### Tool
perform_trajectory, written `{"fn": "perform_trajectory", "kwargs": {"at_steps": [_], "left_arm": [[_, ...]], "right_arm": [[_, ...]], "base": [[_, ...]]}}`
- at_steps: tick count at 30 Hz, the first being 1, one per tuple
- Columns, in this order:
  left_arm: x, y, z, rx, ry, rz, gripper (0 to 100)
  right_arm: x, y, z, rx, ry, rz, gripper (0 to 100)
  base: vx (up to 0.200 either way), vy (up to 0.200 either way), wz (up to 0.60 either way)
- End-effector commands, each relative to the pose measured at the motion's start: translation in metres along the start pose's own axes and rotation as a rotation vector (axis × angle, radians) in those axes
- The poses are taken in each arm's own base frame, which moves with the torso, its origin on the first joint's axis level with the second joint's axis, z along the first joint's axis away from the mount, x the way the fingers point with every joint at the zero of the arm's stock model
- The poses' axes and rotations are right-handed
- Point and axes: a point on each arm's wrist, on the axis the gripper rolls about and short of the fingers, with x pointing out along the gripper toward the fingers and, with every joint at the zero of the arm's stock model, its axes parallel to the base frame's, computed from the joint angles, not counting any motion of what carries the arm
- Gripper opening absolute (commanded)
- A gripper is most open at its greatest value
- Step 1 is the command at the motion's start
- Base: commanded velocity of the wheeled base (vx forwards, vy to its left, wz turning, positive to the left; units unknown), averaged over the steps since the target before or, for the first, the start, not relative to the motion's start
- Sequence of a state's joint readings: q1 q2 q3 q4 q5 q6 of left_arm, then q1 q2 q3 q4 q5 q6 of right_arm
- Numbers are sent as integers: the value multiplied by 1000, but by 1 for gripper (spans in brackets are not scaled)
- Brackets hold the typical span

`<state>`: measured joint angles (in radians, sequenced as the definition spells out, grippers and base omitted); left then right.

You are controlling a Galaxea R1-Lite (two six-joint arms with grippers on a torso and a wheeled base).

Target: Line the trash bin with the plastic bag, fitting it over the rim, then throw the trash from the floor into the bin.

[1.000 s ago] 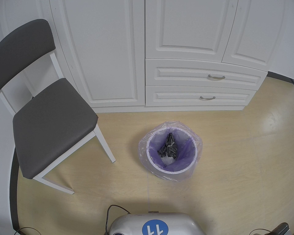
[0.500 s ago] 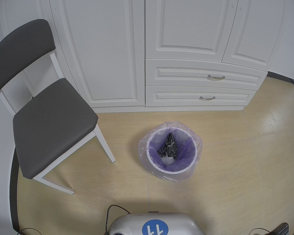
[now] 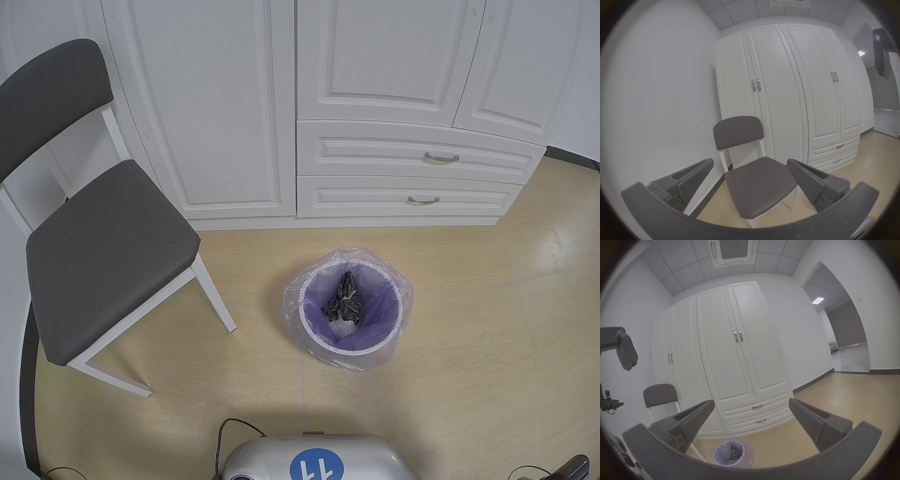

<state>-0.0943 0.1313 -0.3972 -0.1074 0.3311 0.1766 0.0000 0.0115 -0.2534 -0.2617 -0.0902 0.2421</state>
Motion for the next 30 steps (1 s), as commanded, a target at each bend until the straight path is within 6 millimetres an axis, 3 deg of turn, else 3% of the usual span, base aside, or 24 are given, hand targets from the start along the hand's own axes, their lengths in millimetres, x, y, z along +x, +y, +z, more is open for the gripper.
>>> {"fn": "perform_trajectory", "kwargs": {"at_steps": [1, 10, 23, 30], "left_arm": [[-4, 0, -6, -3, -7, 11, 100], [-2, -5, -24, -56, 47, 18, 100], [-16, -9, -48, -29, 76, 23, 100], [-12, -16, -88, -59, 193, 6, 100]], "right_arm": [[-2, -1, -4, -2, 4, 0, 100], [-1, -1, -10, -64, 36, 44, 100], [-1, -2, -12, -96, 46, 41, 100], [-1, -11, -47, -182, 163, 14, 100]], "base": [[0, 0, 0], [0, 0, 0], [0, 0, 0], [0, 0, 0]]}}
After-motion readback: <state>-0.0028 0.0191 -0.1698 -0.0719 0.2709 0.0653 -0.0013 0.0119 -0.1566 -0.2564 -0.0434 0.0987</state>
